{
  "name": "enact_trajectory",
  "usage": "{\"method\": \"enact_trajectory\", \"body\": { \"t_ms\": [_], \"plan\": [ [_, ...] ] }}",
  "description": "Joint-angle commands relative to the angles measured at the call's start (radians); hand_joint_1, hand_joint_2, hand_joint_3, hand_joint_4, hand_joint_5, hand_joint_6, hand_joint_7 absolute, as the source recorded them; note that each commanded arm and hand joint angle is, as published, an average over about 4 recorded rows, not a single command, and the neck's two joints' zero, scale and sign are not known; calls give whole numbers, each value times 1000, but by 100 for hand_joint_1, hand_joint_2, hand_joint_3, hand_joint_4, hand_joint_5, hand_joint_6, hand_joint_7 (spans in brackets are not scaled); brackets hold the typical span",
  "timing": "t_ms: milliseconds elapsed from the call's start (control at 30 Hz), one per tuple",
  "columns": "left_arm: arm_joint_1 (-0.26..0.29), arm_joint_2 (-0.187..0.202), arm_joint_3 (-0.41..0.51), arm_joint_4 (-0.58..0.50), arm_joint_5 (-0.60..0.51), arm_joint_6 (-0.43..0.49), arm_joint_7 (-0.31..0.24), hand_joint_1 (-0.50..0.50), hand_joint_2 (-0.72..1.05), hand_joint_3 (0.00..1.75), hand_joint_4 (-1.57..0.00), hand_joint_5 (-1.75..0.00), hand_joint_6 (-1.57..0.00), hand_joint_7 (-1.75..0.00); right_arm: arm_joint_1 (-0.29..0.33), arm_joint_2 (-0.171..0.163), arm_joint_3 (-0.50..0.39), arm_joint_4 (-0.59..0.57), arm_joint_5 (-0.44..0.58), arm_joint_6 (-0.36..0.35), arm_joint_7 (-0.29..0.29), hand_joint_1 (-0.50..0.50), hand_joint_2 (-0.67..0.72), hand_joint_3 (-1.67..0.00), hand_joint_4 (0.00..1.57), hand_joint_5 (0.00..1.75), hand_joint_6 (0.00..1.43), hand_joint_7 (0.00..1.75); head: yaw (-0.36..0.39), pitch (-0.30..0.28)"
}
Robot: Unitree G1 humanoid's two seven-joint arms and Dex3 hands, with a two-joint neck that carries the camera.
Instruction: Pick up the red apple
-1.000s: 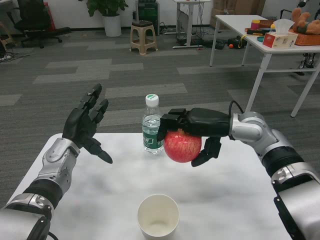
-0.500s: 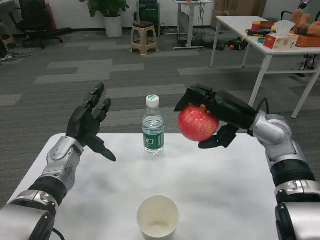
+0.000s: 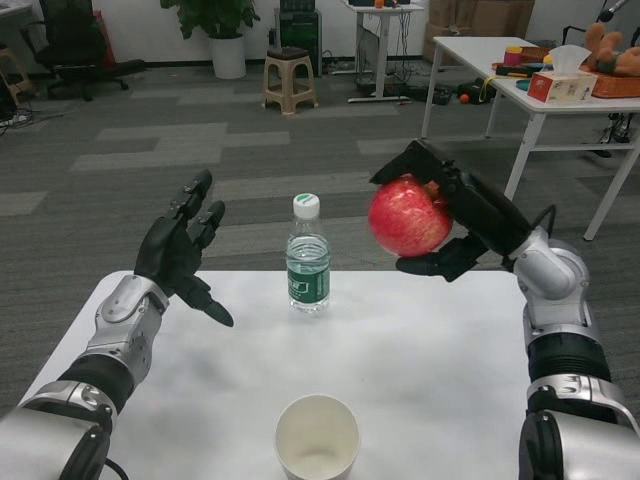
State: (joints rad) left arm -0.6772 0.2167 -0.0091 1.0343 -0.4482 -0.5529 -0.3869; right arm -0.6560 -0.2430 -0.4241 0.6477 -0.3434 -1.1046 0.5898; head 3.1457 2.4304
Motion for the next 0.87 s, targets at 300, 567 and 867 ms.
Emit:
{"method": "enact_trajectory", "body": {
  "t_ms": [300,567,867],
  "plan": [
    [-22,16,9,16,1,-7,4,-48,-46,0,0,-10,0,-14,21,4,-54,-13,-11,23,-19,-42,-54,-143,63,165,76,162,7,3],
    [-22,14,11,18,-1,-7,5,-48,-46,0,0,-10,0,-14,24,1,-56,-12,-11,23,-19,-40,-54,-143,63,165,74,164,13,13],
    [-22,13,11,18,-1,-7,5,-49,-46,0,0,-10,0,-14,27,-4,-55,-12,-11,26,-21,-42,-54,-143,62,165,72,165,33,19]
  ]
}}
